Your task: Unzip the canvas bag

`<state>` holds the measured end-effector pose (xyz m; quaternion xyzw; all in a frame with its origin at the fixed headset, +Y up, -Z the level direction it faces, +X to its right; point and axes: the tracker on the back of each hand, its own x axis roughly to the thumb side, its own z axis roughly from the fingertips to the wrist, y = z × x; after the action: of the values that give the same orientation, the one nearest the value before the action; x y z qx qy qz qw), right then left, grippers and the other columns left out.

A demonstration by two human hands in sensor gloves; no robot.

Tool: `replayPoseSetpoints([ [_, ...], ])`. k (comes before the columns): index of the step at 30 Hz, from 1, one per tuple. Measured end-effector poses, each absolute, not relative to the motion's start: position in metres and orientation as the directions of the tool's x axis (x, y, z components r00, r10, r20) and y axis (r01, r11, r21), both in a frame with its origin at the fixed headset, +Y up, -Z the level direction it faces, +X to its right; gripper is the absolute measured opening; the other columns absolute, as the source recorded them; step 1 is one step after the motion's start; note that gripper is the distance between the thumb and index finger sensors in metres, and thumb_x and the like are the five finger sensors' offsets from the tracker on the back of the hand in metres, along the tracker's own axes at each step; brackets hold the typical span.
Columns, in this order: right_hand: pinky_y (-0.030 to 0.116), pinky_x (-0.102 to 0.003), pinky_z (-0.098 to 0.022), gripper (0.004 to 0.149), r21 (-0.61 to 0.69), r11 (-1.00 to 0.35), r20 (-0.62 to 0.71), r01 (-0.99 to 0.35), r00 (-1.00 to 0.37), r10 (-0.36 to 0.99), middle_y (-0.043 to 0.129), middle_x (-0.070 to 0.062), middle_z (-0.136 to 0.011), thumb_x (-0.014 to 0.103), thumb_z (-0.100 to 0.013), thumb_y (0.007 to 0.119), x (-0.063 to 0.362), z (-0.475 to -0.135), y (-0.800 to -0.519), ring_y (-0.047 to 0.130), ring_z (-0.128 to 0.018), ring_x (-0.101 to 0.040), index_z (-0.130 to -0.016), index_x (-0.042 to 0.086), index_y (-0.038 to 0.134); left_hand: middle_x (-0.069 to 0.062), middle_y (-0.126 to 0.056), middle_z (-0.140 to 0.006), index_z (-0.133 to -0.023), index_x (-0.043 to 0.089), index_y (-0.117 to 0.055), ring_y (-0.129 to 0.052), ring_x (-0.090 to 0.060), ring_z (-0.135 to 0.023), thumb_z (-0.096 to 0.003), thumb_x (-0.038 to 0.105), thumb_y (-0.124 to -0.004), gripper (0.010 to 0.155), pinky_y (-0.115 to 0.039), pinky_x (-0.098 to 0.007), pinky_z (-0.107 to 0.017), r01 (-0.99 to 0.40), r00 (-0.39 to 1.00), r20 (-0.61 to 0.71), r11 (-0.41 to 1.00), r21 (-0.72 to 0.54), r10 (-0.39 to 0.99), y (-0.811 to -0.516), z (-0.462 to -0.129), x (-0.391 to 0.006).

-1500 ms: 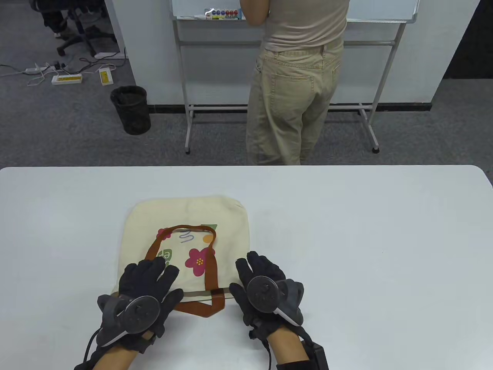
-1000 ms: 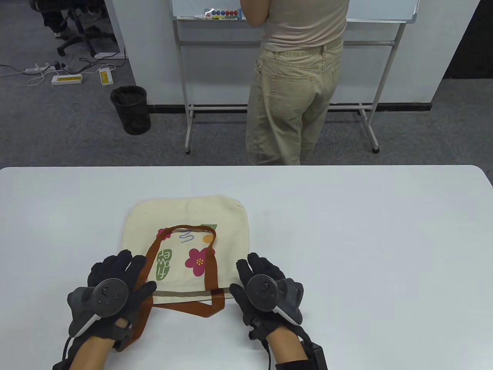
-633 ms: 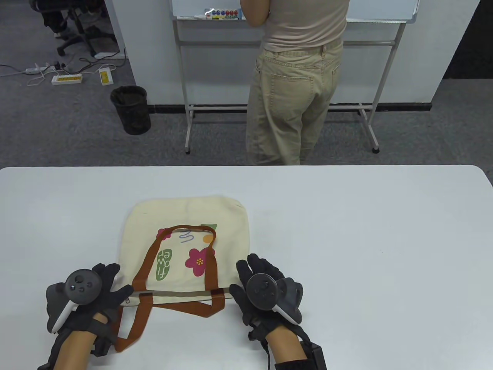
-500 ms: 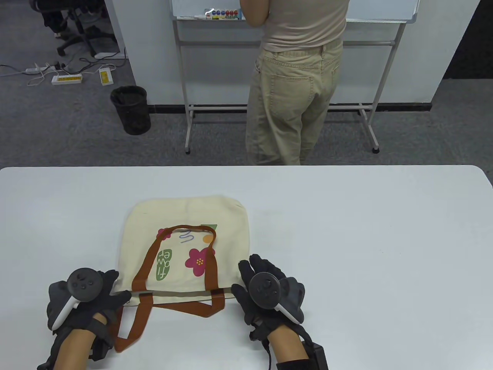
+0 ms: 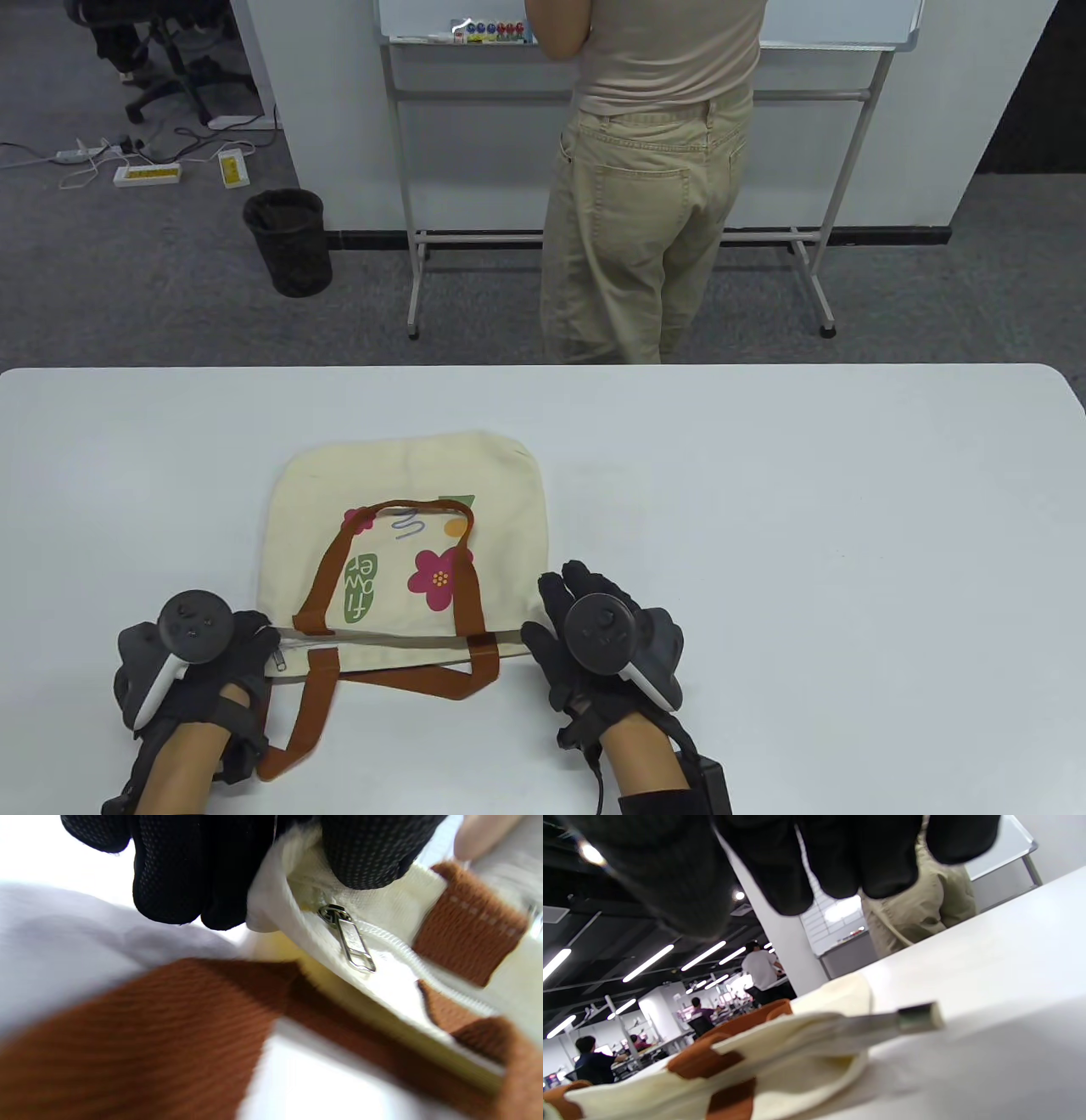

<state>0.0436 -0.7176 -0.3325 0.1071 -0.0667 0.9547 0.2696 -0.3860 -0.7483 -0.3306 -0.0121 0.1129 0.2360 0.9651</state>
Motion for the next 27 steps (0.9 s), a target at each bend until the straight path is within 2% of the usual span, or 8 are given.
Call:
replayPoseSetpoints([
  [3,0.048,-0.066,-0.065,0.068,-0.096,-0.836,0.229,-0.540,-0.829,0.510,0.055,-0.020,-0.104,0.045,-0.042,0.084,0.046,-0.332,-0.715,0.063,-0.094,-0.046,-0.098,0.010,0.067,-0.019,-0.093,-0.084,-0.082,0.018,-0.084,-0.095,-0.039,-0.068,-0.0455,0.046,-0.077,0.046,-0.065,-0.061,-0.059,-0.573,0.787,-0.178,0.806,0.146,0.591,-0.738,-0.327,-0.388],
  [6,0.048,-0.066,-0.065,0.068,-0.128,-0.821,0.219,-0.556,-0.823,0.524,0.054,-0.020,-0.104,0.045,-0.042,0.084,0.049,-0.331,-0.713,0.062,-0.094,-0.047,-0.098,0.011,0.066,-0.016,-0.098,-0.076,-0.080,0.018,-0.085,-0.099,-0.036,-0.060,-0.0445,0.046,-0.078,0.046,-0.070,-0.058,-0.055,-0.631,0.740,-0.116,0.744,0.221,0.663,-0.726,-0.323,-0.386],
  [9,0.046,-0.066,-0.066,0.071,-0.159,-0.801,0.224,-0.577,-0.812,0.539,0.053,-0.020,-0.105,0.047,-0.042,0.084,0.052,-0.330,-0.711,0.060,-0.095,-0.047,-0.100,0.012,0.064,-0.015,-0.101,-0.068,-0.078,0.016,-0.086,-0.100,-0.034,-0.052,-0.0436,0.045,-0.080,0.045,-0.072,-0.056,-0.052,-0.713,0.672,-0.030,0.658,0.242,0.740,-0.716,-0.321,-0.379],
  [13,0.042,-0.067,-0.067,0.080,-0.135,-0.752,0.227,-0.645,-0.759,0.610,0.048,-0.019,-0.108,0.053,-0.039,0.087,0.059,-0.332,-0.712,0.055,-0.098,-0.046,-0.103,0.014,0.058,-0.015,-0.102,-0.059,-0.076,0.014,-0.087,-0.102,-0.030,-0.043,-0.0438,0.045,-0.080,0.045,-0.075,-0.055,-0.049,-0.803,0.581,0.058,0.560,0.205,0.812,-0.706,-0.318,-0.370],
  [18,0.039,-0.068,-0.068,0.087,-0.091,-0.679,0.188,-0.728,-0.682,0.707,0.043,-0.018,-0.110,0.055,-0.039,0.088,0.069,-0.336,-0.716,0.050,-0.100,-0.047,-0.106,0.014,0.051,-0.014,-0.102,-0.057,-0.077,0.013,-0.087,-0.102,-0.028,-0.041,-0.0451,0.045,-0.079,0.046,-0.076,-0.053,-0.048,-0.922,0.386,0.143,0.378,0.078,0.911,-0.700,-0.319,-0.364],
  [23,0.039,-0.068,-0.068,0.086,-0.070,-0.615,0.122,-0.785,-0.619,0.776,0.042,-0.019,-0.110,0.052,-0.039,0.088,0.080,-0.340,-0.723,0.048,-0.100,-0.048,-0.106,0.014,0.050,-0.012,-0.103,-0.055,-0.078,0.013,-0.086,-0.103,-0.025,-0.039,-0.0466,0.046,-0.077,0.046,-0.078,-0.051,-0.046,-0.985,0.156,0.172,0.167,-0.050,0.973,-0.702,-0.322,-0.362],
  [27,0.041,-0.068,-0.067,0.078,0.005,-0.589,0.033,-0.808,-0.589,0.808,0.046,-0.020,-0.108,0.048,-0.043,0.085,0.085,-0.344,-0.732,0.051,-0.099,-0.049,-0.105,0.013,0.053,-0.012,-0.103,-0.056,-0.079,0.013,-0.086,-0.103,-0.023,-0.039,-0.0476,0.046,-0.076,0.047,-0.079,-0.050,-0.046,-0.993,0.024,0.157,0.042,-0.114,0.987,-0.705,-0.324,-0.363],
])
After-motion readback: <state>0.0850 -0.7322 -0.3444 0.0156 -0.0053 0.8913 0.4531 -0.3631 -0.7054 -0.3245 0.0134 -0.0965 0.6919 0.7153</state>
